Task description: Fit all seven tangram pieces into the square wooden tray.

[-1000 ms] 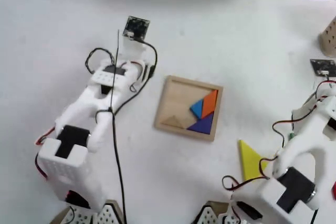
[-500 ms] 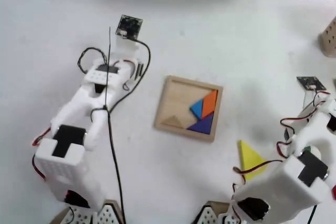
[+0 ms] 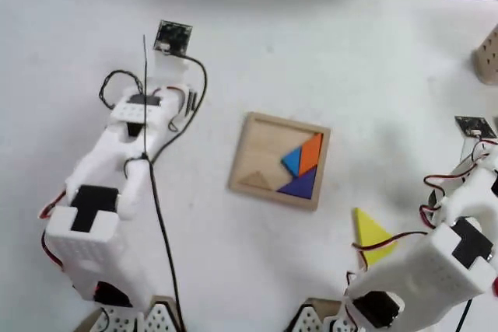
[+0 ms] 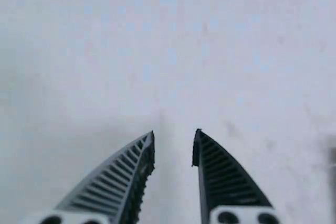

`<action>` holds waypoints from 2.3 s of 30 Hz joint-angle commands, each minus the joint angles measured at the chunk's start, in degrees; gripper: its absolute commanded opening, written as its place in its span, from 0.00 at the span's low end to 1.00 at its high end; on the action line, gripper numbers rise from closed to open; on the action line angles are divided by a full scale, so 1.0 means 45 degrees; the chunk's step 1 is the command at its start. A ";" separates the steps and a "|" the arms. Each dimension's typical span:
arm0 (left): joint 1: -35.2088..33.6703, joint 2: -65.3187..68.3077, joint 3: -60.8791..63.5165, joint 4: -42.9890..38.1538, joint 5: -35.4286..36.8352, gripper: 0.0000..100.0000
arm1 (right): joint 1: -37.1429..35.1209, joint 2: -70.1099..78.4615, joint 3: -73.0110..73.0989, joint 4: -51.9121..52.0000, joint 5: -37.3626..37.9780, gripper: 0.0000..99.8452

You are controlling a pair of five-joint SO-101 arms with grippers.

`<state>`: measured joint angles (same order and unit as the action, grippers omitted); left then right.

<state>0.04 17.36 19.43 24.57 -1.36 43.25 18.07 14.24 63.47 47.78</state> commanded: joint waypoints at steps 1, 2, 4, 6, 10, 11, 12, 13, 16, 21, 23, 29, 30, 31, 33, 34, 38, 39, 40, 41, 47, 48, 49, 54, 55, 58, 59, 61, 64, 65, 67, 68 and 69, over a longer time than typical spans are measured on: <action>-0.0479 -0.0225 -0.0313 0.0234 -0.0430 0.14 | -0.0010 -0.0010 -0.0195 0.0283 -0.0234 0.02; -0.0557 -0.0225 -0.0313 0.0410 -0.0410 0.14 | -0.0010 -0.0010 -0.0391 0.0615 -0.0254 0.02; -0.0772 -0.0244 -0.0313 0.0684 -0.0371 0.14 | 0.0010 -0.0010 -0.0977 0.1573 -0.0274 0.02; -0.1045 -0.0283 -0.0332 0.0938 -0.0371 0.13 | 0.0010 -0.0010 -0.1797 0.2842 -0.0274 0.02; -0.1748 -0.1084 0.0293 0.1348 -0.0371 0.13 | 0.0010 -0.0010 -0.3458 0.5343 -0.0293 0.02; -0.1866 -0.1319 0.0606 0.1250 -0.0371 0.13 | 0.0010 -0.0010 -0.3790 0.5792 -0.0313 0.02; -0.2002 -0.1573 0.0977 0.1055 -0.0371 0.13 | -0.0010 -0.0049 -0.4083 0.6125 -0.0488 0.02; -0.2159 -0.1846 0.1387 0.0840 -0.0371 0.13 | -0.0010 -0.0205 -0.4278 0.6300 -0.0821 0.02; -0.2374 -0.2764 0.2696 0.0098 -0.0449 0.13 | -0.0049 -0.1201 -0.4298 0.6632 -0.1368 0.02; -0.2803 -0.3643 0.4044 -0.0078 -0.0449 0.13 | -0.0908 -0.2999 -0.3028 0.7258 -0.1504 0.02; -0.3136 -0.3722 0.4239 -0.0059 -0.0449 0.14 | -0.1455 -0.3741 -0.2325 0.7199 -0.1993 0.02; -0.3624 -0.3722 0.4239 0.0469 -0.0410 0.14 | -0.3565 -0.6203 -0.0274 0.7043 -0.3223 0.02; -0.3624 -0.3722 0.4239 0.0449 -0.0410 0.14 | -0.4015 -0.6515 0.0000 0.7043 -0.3516 0.02; -0.3624 -0.3722 0.4239 0.0430 -0.0410 0.14 | -0.4444 -0.6808 0.0234 0.7043 -0.3790 0.02; -0.3624 -0.3722 0.4239 0.0391 -0.0410 0.14 | -0.5304 -0.7277 0.0567 0.7043 -0.4317 0.02; -0.3624 -0.3722 0.4239 0.0391 -0.0430 0.14 | -0.5714 -0.7492 0.0664 0.7043 -0.4591 0.02; -0.3624 -0.3722 0.4239 0.0371 -0.0430 0.14 | -0.7414 -0.7805 0.0821 0.7043 -0.5665 0.02; -0.3624 -0.3722 0.4239 0.0371 -0.0430 0.14 | -0.7844 -0.7805 0.0821 0.7043 -0.5919 0.02; -0.3624 -0.3722 0.4220 0.0371 -0.0430 0.14 | -0.8293 -0.7785 0.0821 0.6926 -0.6193 0.02; -0.3624 -0.3722 0.4220 0.0352 -0.0449 0.14 | -0.8723 -0.7785 0.0840 0.6769 -0.6388 0.02; -0.3624 -0.3702 0.4220 0.0098 -0.0449 0.14 | -1.1399 -0.7805 0.1504 0.5441 -0.6603 0.02; -0.3624 -0.3702 0.4220 0.0098 -0.0449 0.14 | -1.1770 -0.7805 0.1680 0.5031 -0.6623 0.02; -0.3624 -0.3722 0.4220 0.0098 -0.0469 0.14 | -1.2083 -0.7805 0.1856 0.4601 -0.6623 0.02; -0.3624 -0.3722 0.4220 0.0078 -0.0469 0.14 | -1.3411 -0.7785 0.2911 0.2589 -0.6584 0.02; -0.3624 -0.3722 0.4220 0.0039 -0.0469 0.15 | -1.3646 -0.7785 0.3106 0.2237 -0.6584 0.02; -0.3624 -0.3722 0.4259 -0.0234 -0.0449 0.21 | -1.4115 -0.7766 0.3634 0.1260 -0.6603 0.02; -0.3624 -0.3722 0.4298 -0.0234 -0.0430 0.24 | -1.4252 -0.7766 0.3790 0.0967 -0.6584 0.02; -0.3624 -0.3722 0.4298 -0.0254 -0.0430 0.28 | -1.4388 -0.7766 0.4044 0.0615 -0.6584 0.06; -0.3604 -0.3702 0.4337 -0.0254 -0.0430 0.29 | -1.4369 -0.7766 0.4278 0.0205 -0.6584 0.13; -0.3604 -0.3702 0.4337 -0.0254 -0.0430 0.29 | -1.4349 -0.7766 0.4337 0.0107 -0.6564 0.14; -0.3585 -0.3683 0.4337 -0.0254 -0.0430 0.29 | -1.4388 -0.7746 0.4513 -0.0107 -0.6564 0.14; -0.3585 -0.3683 0.4337 -0.0254 -0.0449 0.29 | -1.4427 -0.7629 0.4552 -0.0166 -0.6564 0.14; -0.3585 -0.3683 0.4337 -0.0254 -0.0449 0.29 | -1.4447 -0.7433 0.4571 -0.0186 -0.6564 0.13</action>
<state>-15.60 4.00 39.21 24.84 -1.45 -21.19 -14.73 35.34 64.09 18.42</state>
